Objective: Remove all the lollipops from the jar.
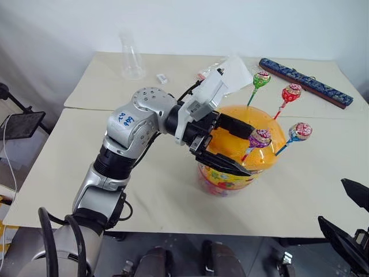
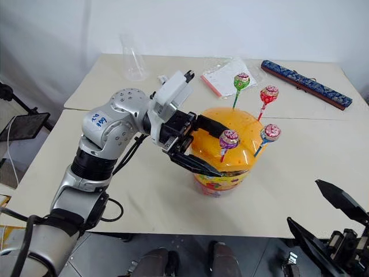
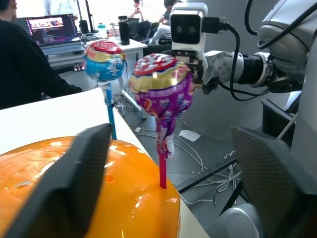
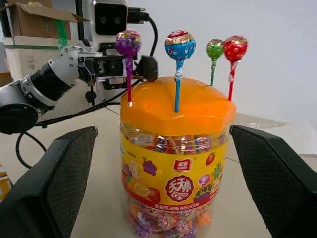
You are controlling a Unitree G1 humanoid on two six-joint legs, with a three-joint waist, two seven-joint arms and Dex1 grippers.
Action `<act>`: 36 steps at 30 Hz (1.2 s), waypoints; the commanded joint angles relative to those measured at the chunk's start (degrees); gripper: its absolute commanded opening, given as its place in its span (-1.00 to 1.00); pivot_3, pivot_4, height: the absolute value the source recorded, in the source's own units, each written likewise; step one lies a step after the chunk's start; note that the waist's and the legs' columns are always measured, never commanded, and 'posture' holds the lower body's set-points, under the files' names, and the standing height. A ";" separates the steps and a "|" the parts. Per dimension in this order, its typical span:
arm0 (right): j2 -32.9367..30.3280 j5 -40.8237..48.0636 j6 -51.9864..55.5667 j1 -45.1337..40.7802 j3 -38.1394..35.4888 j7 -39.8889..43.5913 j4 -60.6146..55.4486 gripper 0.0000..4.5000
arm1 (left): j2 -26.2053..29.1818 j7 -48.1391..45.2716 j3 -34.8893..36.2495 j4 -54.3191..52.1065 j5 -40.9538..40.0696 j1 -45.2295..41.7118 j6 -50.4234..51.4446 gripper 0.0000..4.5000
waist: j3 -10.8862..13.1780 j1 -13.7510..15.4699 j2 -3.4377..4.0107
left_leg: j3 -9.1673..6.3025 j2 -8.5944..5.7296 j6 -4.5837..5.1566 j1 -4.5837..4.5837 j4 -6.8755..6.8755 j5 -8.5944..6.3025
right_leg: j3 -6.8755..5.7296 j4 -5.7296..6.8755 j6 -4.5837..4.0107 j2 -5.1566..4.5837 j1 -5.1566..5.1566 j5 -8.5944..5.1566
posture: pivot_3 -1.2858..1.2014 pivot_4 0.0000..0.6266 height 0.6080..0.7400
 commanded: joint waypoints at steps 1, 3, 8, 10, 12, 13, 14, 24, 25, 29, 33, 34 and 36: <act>-0.97 0.40 -1.62 -1.79 -0.04 -1.92 -1.49 1.00 | 1.23 0.39 -0.02 -1.98 0.33 0.55 0.14 0.13 | 0.00 -0.12 0.00 | 0.00 0.00 0.00 0.00 0.00 0.00 | 0.00 0.01 0.00 0.00 0.00 0.00 | 0.03 -0.52 1.00; -1.61 0.86 -1.58 -3.23 0.03 -3.11 -2.16 1.00 | 1.69 0.73 -0.03 -2.18 0.34 0.90 0.42 -0.17 | -0.01 -0.08 0.01 | 0.01 0.00 0.00 0.00 0.01 0.01 | 0.01 0.01 0.00 0.00 0.00 0.00 | 0.03 -0.52 1.00; -3.48 2.41 -0.68 -4.60 1.43 -4.18 -3.88 1.00 | 1.75 0.11 0.48 -1.95 -1.24 2.31 1.01 -0.78 | -0.01 -0.03 0.02 | 0.00 0.00 0.00 0.01 0.01 0.01 | 0.01 0.03 0.00 0.00 0.00 0.00 | 0.03 -0.52 1.00; -4.26 3.39 -0.30 -4.48 1.92 -4.46 -4.44 1.00 | 1.42 -0.33 0.71 -1.61 -1.59 2.71 0.56 -0.97 | -0.01 -0.02 0.02 | -0.01 0.00 0.00 0.00 0.01 0.01 | -0.02 0.04 0.00 0.00 0.00 0.00 | 0.03 -0.52 1.00; -6.10 6.31 1.58 -3.48 2.00 -4.89 -5.51 1.00 | 0.14 -0.25 1.56 -0.41 -1.99 3.26 -0.86 -0.97 | -0.01 -0.03 0.02 | -0.02 0.00 0.00 0.00 0.01 0.01 | -0.02 0.04 0.00 0.00 0.00 0.00 | 0.03 -0.52 1.00; -6.61 6.84 1.79 -3.58 2.04 -5.18 -5.81 1.00 | -0.17 -0.45 1.70 0.15 -2.01 3.38 -1.14 -0.97 | -0.01 -0.02 0.01 | -0.01 0.00 0.01 0.00 0.01 0.01 | -0.02 0.03 0.00 0.00 0.01 0.00 | 0.03 -0.52 1.00; -6.91 7.10 1.86 -3.70 2.06 -5.50 -6.01 1.00 | -0.35 -0.89 1.73 0.47 -1.93 3.48 -1.48 -0.97 | 0.00 0.01 0.01 | -0.02 0.00 0.01 0.00 0.02 0.02 | -0.03 0.04 0.00 0.00 0.01 0.00 | 0.03 -0.52 1.00; -7.19 6.99 1.13 -5.47 3.26 -6.36 -6.86 1.00 | -2.83 -0.70 13.33 10.40 -13.28 1.29 6.16 -0.97 | -0.01 -0.12 0.01 | -0.04 -0.01 0.06 -0.03 0.07 0.03 | -0.09 0.04 0.01 0.03 0.02 0.01 | 0.03 -0.52 1.00; -7.33 7.01 0.91 -5.99 3.64 -6.29 -7.27 1.00 | -1.16 -0.97 15.32 13.19 -14.96 0.00 9.33 -0.97 | 0.00 -0.19 0.01 | -0.03 0.00 0.05 -0.03 0.07 0.04 | -0.09 0.07 0.01 0.06 0.02 0.00 | 0.03 -0.52 1.00; -7.94 8.00 1.03 -7.46 4.89 -7.17 -9.02 1.00 | 3.29 2.21 19.32 19.31 -15.06 -1.94 13.26 -0.97 | 0.00 -0.20 0.01 | -0.04 0.02 0.03 -0.01 0.08 0.06 | -0.11 0.15 0.02 0.10 0.00 0.00 | 0.03 -0.52 1.00; -11.14 4.22 0.98 -9.07 7.90 0.32 -8.43 1.00 | 15.71 4.00 20.28 18.27 -9.85 4.90 14.13 -0.97 | -0.01 -1.04 0.01 | -0.01 0.02 -0.01 0.06 0.05 0.04 | -0.07 0.20 0.03 0.08 -0.01 0.01 | 0.03 -0.52 1.00; -11.59 3.04 0.80 -9.20 8.34 1.77 -7.46 1.00 | 18.25 5.21 20.43 16.03 -9.73 7.39 16.06 -0.97 | 0.00 -1.09 0.00 | -0.05 0.06 -0.07 0.09 0.01 0.04 | -0.11 0.31 0.03 0.09 -0.01 0.01 | 0.03 -0.52 1.00; -11.97 0.03 -1.00 -10.10 9.17 6.15 -5.29 1.00 | 21.24 10.50 22.65 11.98 -9.37 12.48 18.21 -0.97 | 0.00 -1.19 0.00 | -0.09 0.09 -0.11 0.06 0.01 0.03 | -0.15 0.44 0.03 0.12 -0.03 0.00 | 0.03 -0.52 1.00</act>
